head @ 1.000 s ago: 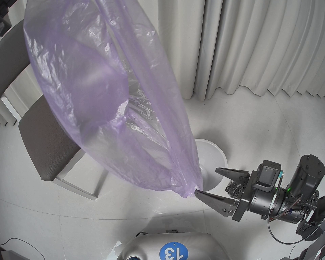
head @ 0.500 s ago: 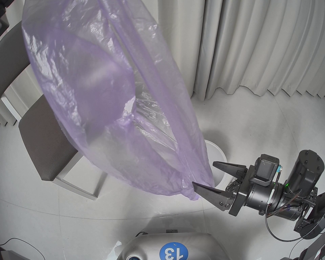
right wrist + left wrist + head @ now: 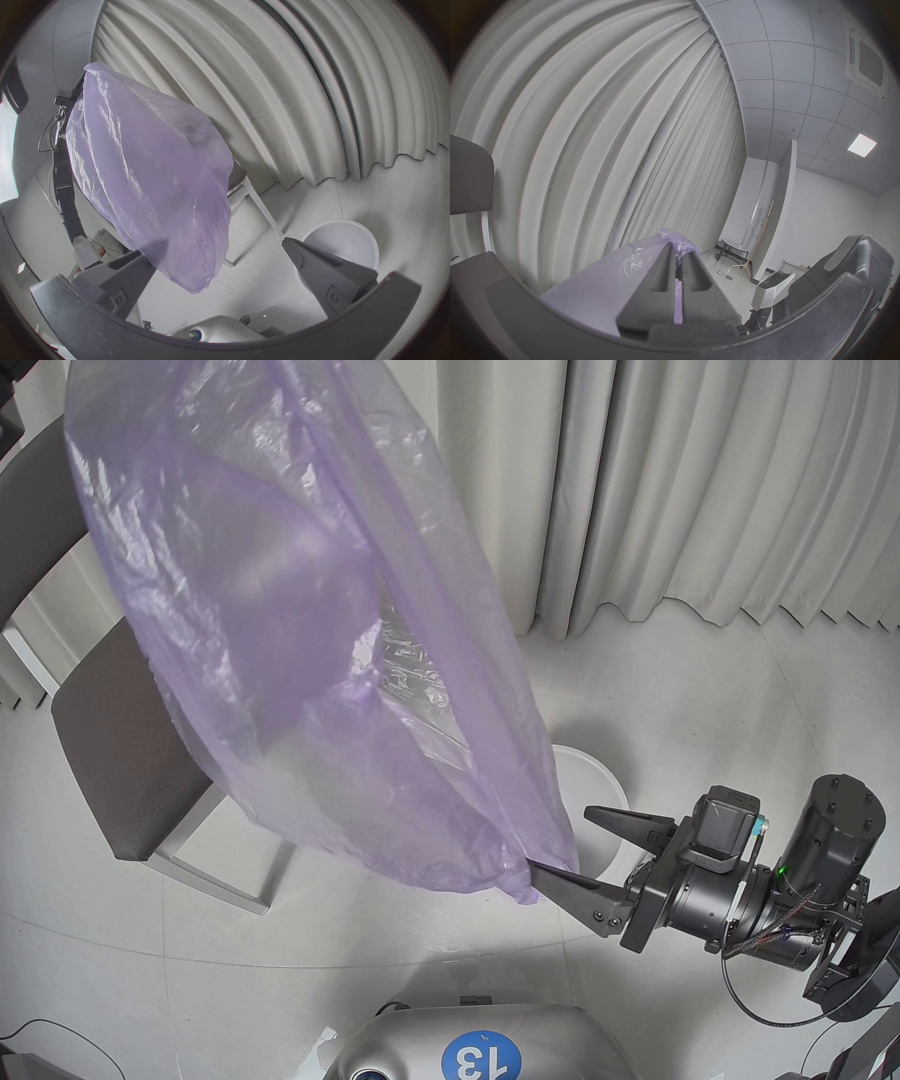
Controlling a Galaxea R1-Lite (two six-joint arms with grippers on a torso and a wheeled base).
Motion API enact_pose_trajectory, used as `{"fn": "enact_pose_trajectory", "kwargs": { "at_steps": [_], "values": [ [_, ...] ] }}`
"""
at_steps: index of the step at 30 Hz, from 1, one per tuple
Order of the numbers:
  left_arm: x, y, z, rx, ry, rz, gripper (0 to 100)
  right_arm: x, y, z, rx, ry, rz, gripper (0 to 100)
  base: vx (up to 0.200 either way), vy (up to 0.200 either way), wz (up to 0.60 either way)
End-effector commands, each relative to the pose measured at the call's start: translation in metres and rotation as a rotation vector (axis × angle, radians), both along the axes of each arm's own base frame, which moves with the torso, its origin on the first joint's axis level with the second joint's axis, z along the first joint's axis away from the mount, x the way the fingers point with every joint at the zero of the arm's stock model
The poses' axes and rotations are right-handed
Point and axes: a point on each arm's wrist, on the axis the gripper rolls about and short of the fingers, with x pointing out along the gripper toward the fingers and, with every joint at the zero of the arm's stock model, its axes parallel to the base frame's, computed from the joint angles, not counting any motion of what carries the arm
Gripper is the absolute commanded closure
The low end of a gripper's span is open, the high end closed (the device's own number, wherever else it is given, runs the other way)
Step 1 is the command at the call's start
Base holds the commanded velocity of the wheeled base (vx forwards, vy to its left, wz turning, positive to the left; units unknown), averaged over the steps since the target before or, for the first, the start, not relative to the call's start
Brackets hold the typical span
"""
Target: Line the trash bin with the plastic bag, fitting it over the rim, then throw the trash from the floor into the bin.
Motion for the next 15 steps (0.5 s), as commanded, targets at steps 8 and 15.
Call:
{"fn": "enact_pose_trajectory", "kwargs": {
  "at_steps": [8,15],
  "values": [
    [0.001,-0.001,0.000,0.003,-0.001,-0.005,100,0.010,0.011,-0.008,-0.016,0.018,-0.017,0,0.000,0.000,0.00],
    [0.001,-0.002,-0.001,0.005,0.001,-0.005,100,0.015,0.022,-0.006,-0.004,0.005,-0.048,0,0.000,0.000,0.00]
  ]
}}
